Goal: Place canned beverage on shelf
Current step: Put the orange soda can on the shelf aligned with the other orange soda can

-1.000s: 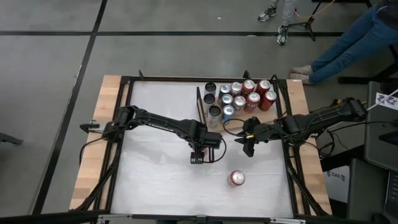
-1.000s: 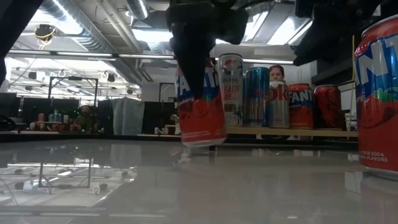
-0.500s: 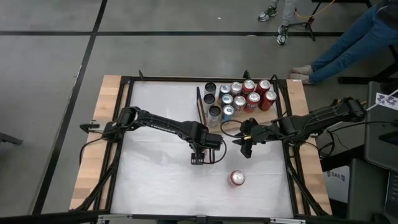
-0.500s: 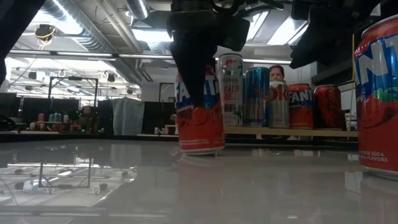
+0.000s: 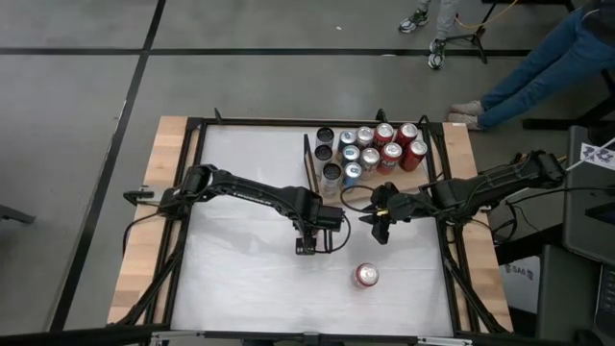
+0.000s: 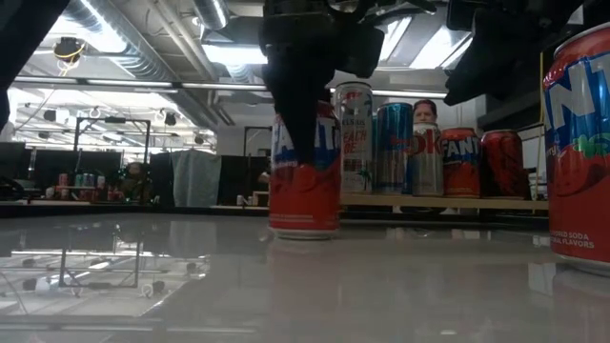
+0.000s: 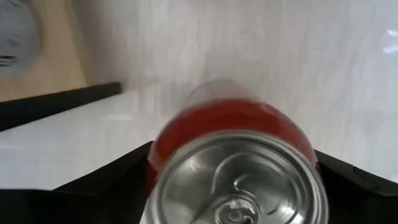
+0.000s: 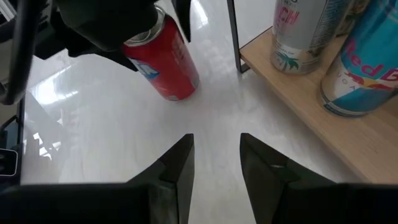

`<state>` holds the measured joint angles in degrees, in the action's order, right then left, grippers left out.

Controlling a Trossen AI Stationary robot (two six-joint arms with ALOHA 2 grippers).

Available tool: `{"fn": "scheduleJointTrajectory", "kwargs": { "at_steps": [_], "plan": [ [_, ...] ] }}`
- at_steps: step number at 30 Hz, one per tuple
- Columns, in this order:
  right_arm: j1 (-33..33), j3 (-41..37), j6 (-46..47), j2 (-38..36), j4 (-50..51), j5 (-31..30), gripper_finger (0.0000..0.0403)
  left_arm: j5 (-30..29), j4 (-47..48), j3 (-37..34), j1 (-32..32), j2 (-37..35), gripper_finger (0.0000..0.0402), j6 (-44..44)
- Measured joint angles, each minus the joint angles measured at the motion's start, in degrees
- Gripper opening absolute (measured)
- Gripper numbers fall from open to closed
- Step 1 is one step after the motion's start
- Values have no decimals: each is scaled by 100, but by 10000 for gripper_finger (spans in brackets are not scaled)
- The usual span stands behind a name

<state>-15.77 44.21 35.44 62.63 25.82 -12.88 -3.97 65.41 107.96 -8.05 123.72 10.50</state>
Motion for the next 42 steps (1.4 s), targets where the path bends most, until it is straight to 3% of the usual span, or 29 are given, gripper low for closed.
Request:
{"fn": "scheduleJointTrajectory", "kwargs": {
  "at_steps": [5,16,34,42],
  "plan": [
    [0,0,0,0,-2,0,117,-389,-64,0,-5,0,353,411],
    [0,0,0,-2,-2,0,117,-284,-86,0,-1,-38,351,387],
    [4,0,26,-4,-42,21,117,-464,110,9,-159,-666,351,388],
    [4,-2,24,-1,-190,44,118,-538,793,7,-344,-1047,351,103]
  ]
}}
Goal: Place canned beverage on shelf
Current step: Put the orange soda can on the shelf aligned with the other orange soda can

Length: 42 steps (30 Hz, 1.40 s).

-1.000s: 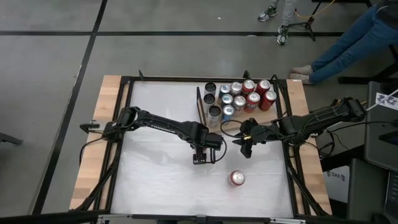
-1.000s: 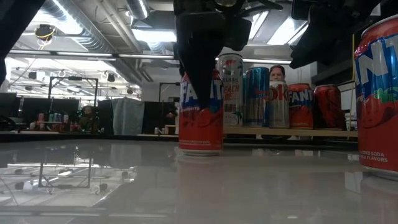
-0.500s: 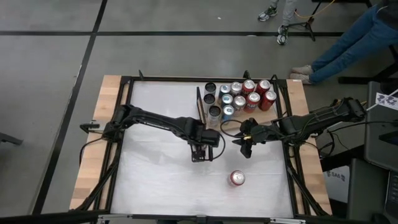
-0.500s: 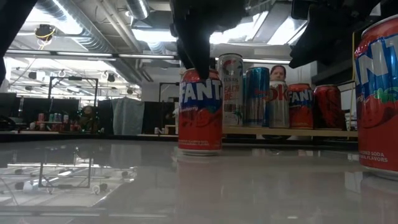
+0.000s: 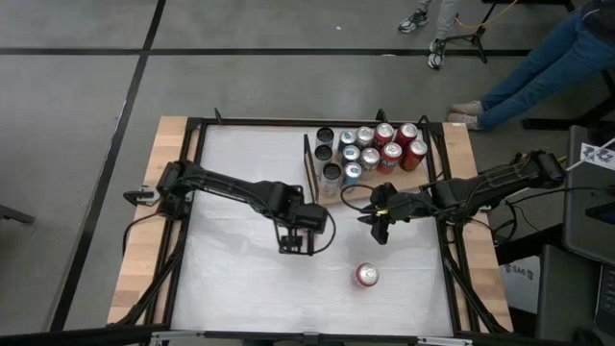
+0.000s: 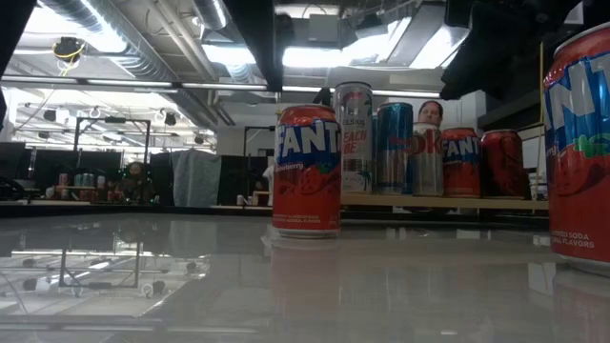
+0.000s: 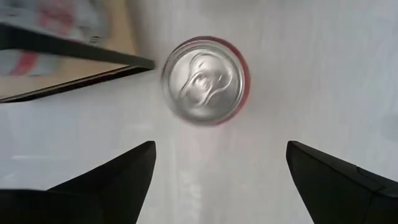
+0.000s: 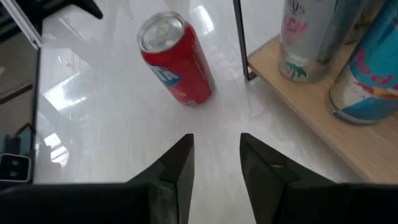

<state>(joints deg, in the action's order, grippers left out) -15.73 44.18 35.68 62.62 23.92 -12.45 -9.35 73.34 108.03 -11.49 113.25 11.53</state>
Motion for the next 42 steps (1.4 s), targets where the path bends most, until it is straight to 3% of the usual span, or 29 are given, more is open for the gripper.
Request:
{"fn": "scheduleJointTrajectory", "kwargs": {
  "at_steps": [5,12,19,25,32,36,42],
  "plan": [
    [0,0,0,-1,-143,0,137,-454,180,-2,-132,-546,351,-9],
    [0,0,0,-1,-190,5,224,-1545,312,-96,-538,-1556,350,395],
    [0,0,2,-1,-924,-20,284,-2674,56,-1524,-1244,-2758,350,1673],
    [0,0,31,-1,-1188,-8,293,-2865,-351,-2930,-1764,-3613,350,2670],
    [0,0,-171,143,-2207,604,293,-3126,-1590,-4320,-2286,-4345,350,2865],
    [-7,152,-643,470,-2668,815,293,-3199,-1995,-4752,-2332,-4467,350,2865],
    [-4,1239,-1479,1401,-1997,644,293,-3203,-2105,-4978,-2287,-4469,350,2879]
  ]
}}
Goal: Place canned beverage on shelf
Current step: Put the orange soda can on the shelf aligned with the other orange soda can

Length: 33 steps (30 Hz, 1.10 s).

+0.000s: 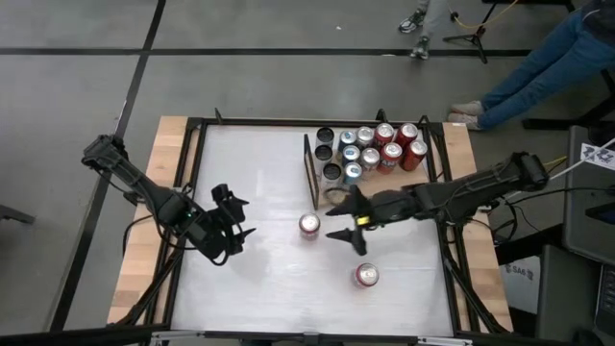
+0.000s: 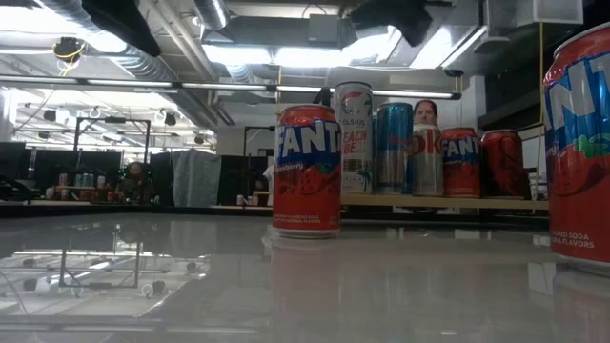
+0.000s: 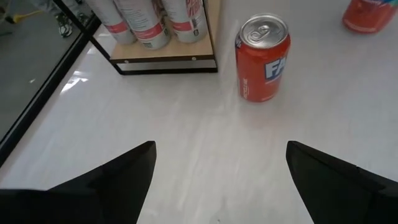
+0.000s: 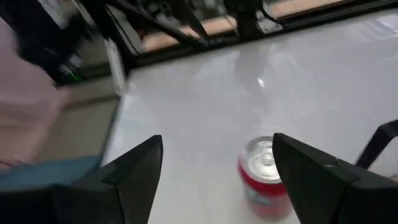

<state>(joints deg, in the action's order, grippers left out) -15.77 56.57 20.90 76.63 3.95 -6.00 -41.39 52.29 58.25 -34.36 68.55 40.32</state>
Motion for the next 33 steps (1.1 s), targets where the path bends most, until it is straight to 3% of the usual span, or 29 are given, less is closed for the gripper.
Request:
{"fn": "scheduleJointTrajectory", "kwargs": {
  "at_steps": [7,13,18,24,33],
  "plan": [
    [0,1523,-775,1222,1321,-159,293,4,-84,-23,8,0,350,4],
    [2,2258,-990,1981,2024,-314,293,4,-213,-23,-8,0,350,-15],
    [4,2345,-1388,2279,2018,-449,293,11,-232,-23,-23,0,350,-28],
    [4,2343,-1616,2351,2060,-1059,293,12,-248,-23,-23,0,350,-35],
    [51,2343,-1818,2385,2216,-1107,293,13,-275,-23,-23,0,351,-35]
  ]
}}
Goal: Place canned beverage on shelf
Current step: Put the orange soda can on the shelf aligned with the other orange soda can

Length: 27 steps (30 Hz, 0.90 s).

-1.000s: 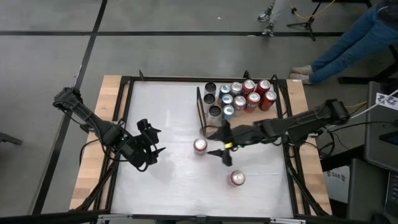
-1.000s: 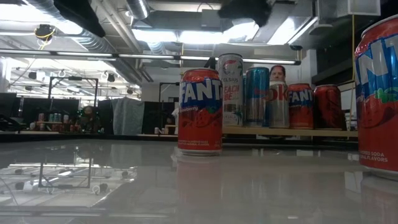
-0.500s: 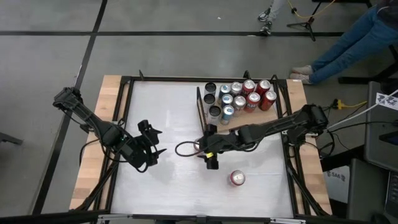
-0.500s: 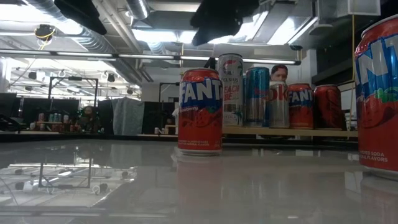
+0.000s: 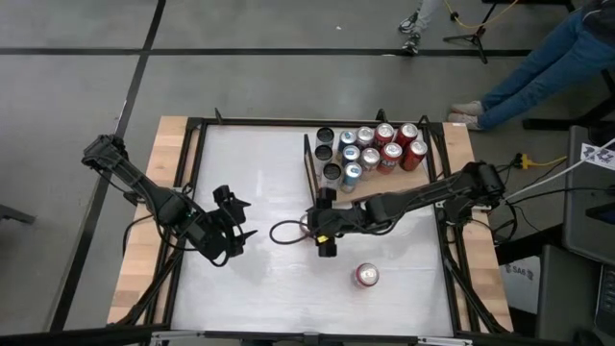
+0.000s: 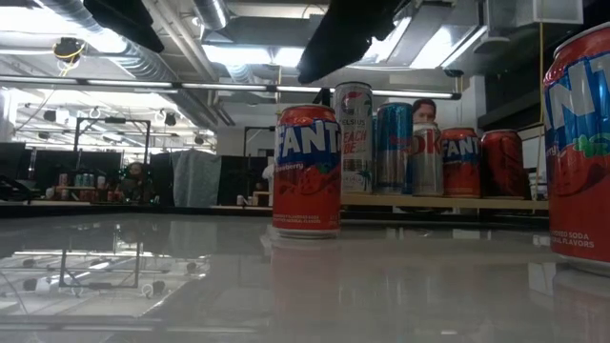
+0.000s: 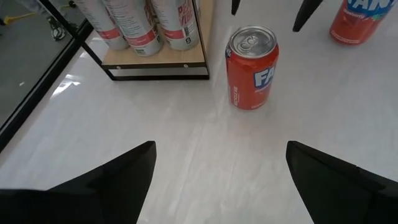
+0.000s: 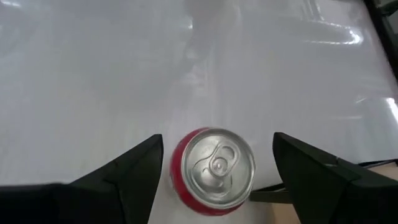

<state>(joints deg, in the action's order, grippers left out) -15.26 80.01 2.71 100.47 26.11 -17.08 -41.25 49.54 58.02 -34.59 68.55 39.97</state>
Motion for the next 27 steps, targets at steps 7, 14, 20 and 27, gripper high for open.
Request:
{"fn": "scheduleJointTrajectory", "kwargs": {
  "at_steps": [7,14,20,27],
  "plan": [
    [260,3,-5,141,-12,336,293,0,-13,0,0,2,351,0],
    [368,2,-5,320,137,603,293,0,-37,0,0,2,351,6],
    [371,0,-7,405,116,727,293,1,-87,0,-2,7,351,7],
    [369,2,-1,458,127,756,293,0,-86,0,-2,7,351,13]
  ]
}}
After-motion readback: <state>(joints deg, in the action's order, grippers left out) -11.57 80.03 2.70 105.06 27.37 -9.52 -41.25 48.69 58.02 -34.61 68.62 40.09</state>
